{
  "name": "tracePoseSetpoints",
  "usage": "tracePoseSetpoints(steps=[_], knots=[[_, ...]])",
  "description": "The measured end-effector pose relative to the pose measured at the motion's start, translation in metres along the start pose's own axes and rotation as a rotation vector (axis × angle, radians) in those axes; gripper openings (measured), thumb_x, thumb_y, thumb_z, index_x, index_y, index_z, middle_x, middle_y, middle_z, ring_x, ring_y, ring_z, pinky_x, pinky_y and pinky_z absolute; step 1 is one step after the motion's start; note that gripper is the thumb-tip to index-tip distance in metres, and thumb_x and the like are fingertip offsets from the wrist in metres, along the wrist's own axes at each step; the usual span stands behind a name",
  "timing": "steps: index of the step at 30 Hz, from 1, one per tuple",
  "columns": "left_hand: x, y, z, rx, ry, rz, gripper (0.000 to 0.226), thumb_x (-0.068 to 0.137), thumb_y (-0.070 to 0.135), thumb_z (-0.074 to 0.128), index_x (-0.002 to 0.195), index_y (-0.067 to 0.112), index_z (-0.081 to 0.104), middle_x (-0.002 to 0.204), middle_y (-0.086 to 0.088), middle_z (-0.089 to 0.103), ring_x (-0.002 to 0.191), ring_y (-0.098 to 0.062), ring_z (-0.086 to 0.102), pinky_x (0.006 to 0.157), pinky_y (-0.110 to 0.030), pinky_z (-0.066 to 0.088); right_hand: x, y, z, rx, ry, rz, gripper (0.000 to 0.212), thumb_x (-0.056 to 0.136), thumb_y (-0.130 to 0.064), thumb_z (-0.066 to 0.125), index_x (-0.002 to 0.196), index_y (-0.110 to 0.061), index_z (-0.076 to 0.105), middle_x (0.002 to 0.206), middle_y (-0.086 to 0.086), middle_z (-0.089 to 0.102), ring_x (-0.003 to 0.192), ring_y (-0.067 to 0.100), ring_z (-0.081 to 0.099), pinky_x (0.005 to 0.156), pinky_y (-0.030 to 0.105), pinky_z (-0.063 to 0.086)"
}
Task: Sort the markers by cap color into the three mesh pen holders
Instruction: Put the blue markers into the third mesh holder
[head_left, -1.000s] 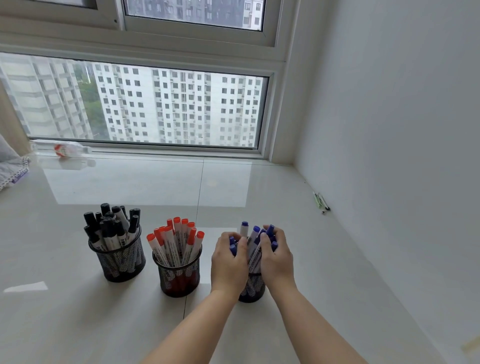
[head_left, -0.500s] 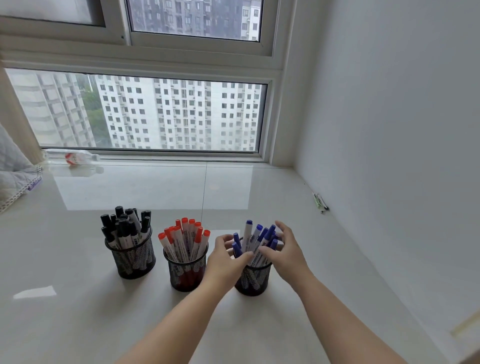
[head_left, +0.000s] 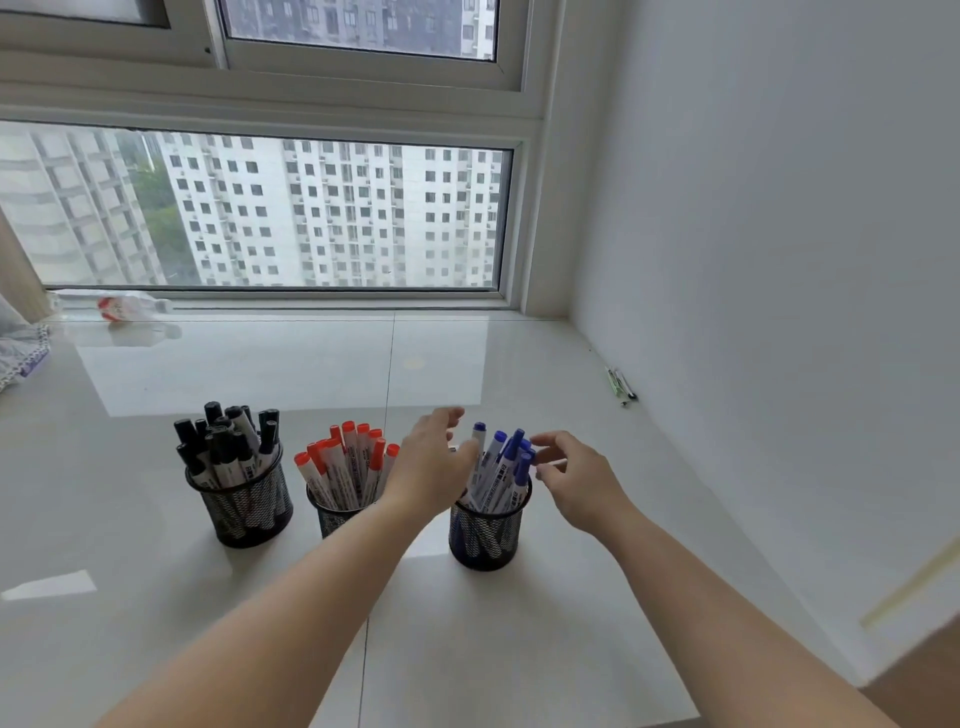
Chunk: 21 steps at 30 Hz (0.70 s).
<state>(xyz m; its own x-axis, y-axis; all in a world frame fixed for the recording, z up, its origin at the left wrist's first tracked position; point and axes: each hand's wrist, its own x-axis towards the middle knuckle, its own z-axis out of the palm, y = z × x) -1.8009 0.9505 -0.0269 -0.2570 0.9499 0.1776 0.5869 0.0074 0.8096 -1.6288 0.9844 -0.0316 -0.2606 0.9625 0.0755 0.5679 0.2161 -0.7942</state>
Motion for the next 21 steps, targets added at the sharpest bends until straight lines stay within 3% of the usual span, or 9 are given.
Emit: tracePoseSetpoints(steps=[4, 10, 14, 21], knots=[[0.027, 0.011, 0.0, 0.187, -0.151, -0.009, 0.045, 0.092, 0.021, 0.048, 0.136, 0.022, 0.04, 0.129, -0.003, 0.054, 0.112, -0.02, 0.053, 0.092, -0.037, 0.049, 0.001, -0.002, -0.002, -0.047, -0.003, -0.001, 0.026, 0.09, -0.013, 0.05, 0.114, -0.018, 0.058, 0.098, -0.004, 0.061, 0.087, 0.014, 0.056, 0.071, 0.023, 0.041], [0.038, 0.01, 0.002, 0.34, -0.192, 0.026, 0.027, 0.091, 0.023, 0.051, 0.117, 0.024, 0.058, 0.116, 0.0, 0.062, 0.086, -0.014, 0.054, 0.075, -0.027, 0.047, 0.011, -0.007, -0.005, -0.054, 0.03, 0.014, 0.024, 0.091, -0.027, 0.051, 0.112, -0.019, 0.059, 0.108, 0.0, 0.062, 0.092, 0.014, 0.055, 0.076, 0.025, 0.042], [0.036, 0.009, 0.0, 0.355, -0.199, 0.034, 0.021, 0.092, 0.025, 0.051, 0.111, 0.024, 0.059, 0.108, 0.002, 0.064, 0.079, -0.013, 0.055, 0.067, -0.026, 0.045, 0.023, -0.018, 0.0, -0.166, 0.004, -0.066, 0.027, 0.089, -0.031, 0.053, 0.113, -0.02, 0.059, 0.111, -0.001, 0.06, 0.097, 0.013, 0.053, 0.083, 0.027, 0.043], [0.034, 0.008, -0.007, 0.395, -0.211, 0.071, 0.021, 0.091, 0.027, 0.051, 0.111, 0.025, 0.059, 0.106, 0.0, 0.064, 0.09, -0.018, 0.062, 0.07, -0.03, 0.052, 0.037, -0.036, 0.02, -0.404, -0.095, -0.108, 0.029, 0.088, -0.025, 0.053, 0.115, -0.019, 0.059, 0.117, 0.003, 0.06, 0.108, 0.02, 0.053, 0.086, 0.031, 0.044]])
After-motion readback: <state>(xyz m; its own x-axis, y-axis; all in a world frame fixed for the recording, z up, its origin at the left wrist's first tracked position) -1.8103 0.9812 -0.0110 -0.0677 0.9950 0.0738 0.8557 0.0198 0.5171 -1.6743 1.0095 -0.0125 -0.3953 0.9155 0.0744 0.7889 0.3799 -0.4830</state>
